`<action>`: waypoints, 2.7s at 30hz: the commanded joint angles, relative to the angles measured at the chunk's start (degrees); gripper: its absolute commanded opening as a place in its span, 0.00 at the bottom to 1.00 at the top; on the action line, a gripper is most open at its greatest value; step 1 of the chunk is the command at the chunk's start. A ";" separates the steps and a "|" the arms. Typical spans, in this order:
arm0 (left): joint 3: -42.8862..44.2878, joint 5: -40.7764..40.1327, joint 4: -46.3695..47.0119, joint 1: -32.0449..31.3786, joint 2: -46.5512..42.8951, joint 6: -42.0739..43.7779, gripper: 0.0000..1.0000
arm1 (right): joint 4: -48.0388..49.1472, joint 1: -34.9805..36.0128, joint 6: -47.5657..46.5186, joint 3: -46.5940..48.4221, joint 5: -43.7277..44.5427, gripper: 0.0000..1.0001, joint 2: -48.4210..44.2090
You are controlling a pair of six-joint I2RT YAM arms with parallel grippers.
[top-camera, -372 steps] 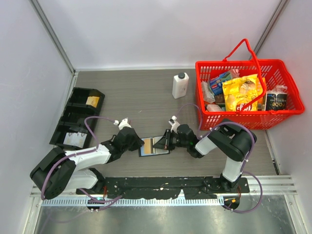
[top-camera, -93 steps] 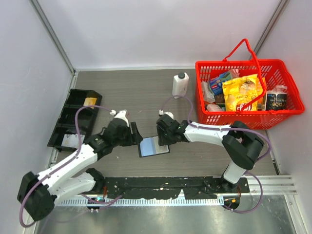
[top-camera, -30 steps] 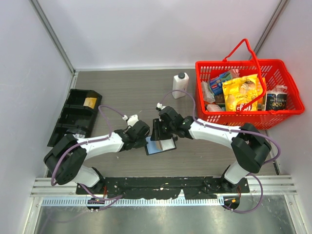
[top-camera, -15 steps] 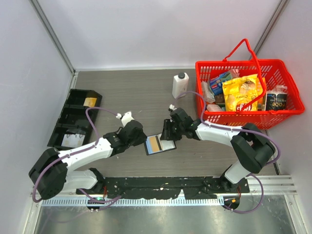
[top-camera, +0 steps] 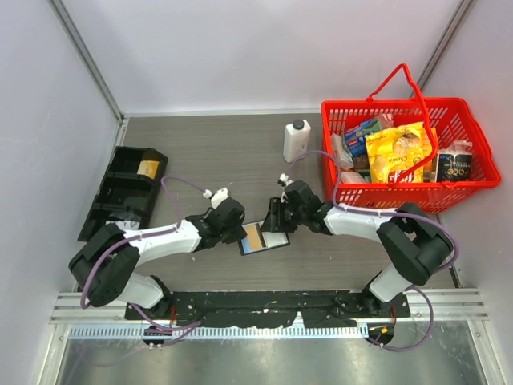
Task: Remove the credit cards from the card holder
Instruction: Remove the credit card from the card holder.
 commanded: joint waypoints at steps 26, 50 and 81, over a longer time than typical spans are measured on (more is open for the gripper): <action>0.89 0.71 -3.20 2.00 4.70 -2.49 0.01 | 21.35 -1.68 5.97 -8.90 -9.52 0.30 4.90; 1.77 1.33 -4.34 2.44 6.46 -2.66 0.00 | 28.47 -3.97 6.24 -13.83 -13.38 0.19 -0.72; -1.22 -2.10 -0.65 2.27 -5.05 3.49 0.00 | 8.10 -6.96 3.51 -13.12 -1.88 0.01 -5.81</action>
